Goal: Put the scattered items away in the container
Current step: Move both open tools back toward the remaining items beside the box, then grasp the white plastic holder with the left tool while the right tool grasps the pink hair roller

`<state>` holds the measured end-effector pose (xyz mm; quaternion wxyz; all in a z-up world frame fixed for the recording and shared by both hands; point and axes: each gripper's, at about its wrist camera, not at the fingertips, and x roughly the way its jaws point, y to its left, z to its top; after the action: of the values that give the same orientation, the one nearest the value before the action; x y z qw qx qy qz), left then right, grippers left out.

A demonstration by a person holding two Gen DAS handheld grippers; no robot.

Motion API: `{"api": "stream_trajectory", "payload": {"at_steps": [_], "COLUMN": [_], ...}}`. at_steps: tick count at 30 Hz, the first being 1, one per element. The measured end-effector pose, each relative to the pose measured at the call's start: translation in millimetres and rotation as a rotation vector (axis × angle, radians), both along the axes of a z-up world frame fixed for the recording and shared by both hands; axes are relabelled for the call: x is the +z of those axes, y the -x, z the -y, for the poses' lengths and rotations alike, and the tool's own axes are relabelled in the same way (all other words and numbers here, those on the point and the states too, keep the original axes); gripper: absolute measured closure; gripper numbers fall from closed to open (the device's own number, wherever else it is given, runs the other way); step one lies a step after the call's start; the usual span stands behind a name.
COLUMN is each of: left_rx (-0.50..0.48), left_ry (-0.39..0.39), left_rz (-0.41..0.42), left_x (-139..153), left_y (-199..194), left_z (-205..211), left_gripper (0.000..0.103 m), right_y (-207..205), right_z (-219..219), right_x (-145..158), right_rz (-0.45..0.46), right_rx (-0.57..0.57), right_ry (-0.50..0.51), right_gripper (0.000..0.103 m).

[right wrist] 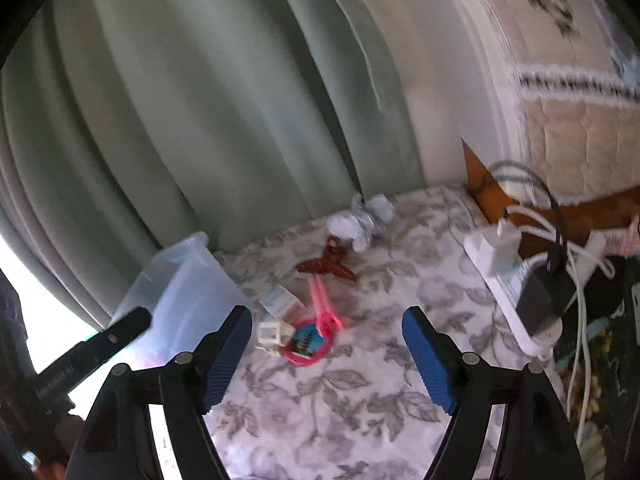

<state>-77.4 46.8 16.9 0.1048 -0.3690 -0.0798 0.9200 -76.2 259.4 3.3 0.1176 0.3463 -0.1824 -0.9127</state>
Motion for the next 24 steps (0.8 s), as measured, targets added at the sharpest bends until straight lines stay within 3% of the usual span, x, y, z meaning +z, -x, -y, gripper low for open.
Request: {"api": "stream_trajectory", "payload": {"at_steps": [5, 12, 15, 24], "left_rx": [-0.015, 0.021, 0.017, 0.051], "left_ry": [0.073, 0.187, 0.202, 0.131], "left_rz": [0.11, 0.191, 0.224, 0.286], "left_x": [-41, -92, -109, -139], "left_y": [29, 75, 90, 114], "left_z": [-13, -8, -4, 11], "left_gripper": [0.048, 0.048, 0.048, 0.048], "right_y": [12, 40, 54, 90], "right_z": [-1, 9, 17, 39], "right_x": [-26, -50, -64, -98], "right_rz": [0.067, 0.15, 0.202, 0.282], "right_rx": [0.036, 0.112, 0.13, 0.16], "right_ry": [-0.012, -0.044, -0.056, -0.064], "right_gripper": [0.022, 0.022, 0.022, 0.023]}}
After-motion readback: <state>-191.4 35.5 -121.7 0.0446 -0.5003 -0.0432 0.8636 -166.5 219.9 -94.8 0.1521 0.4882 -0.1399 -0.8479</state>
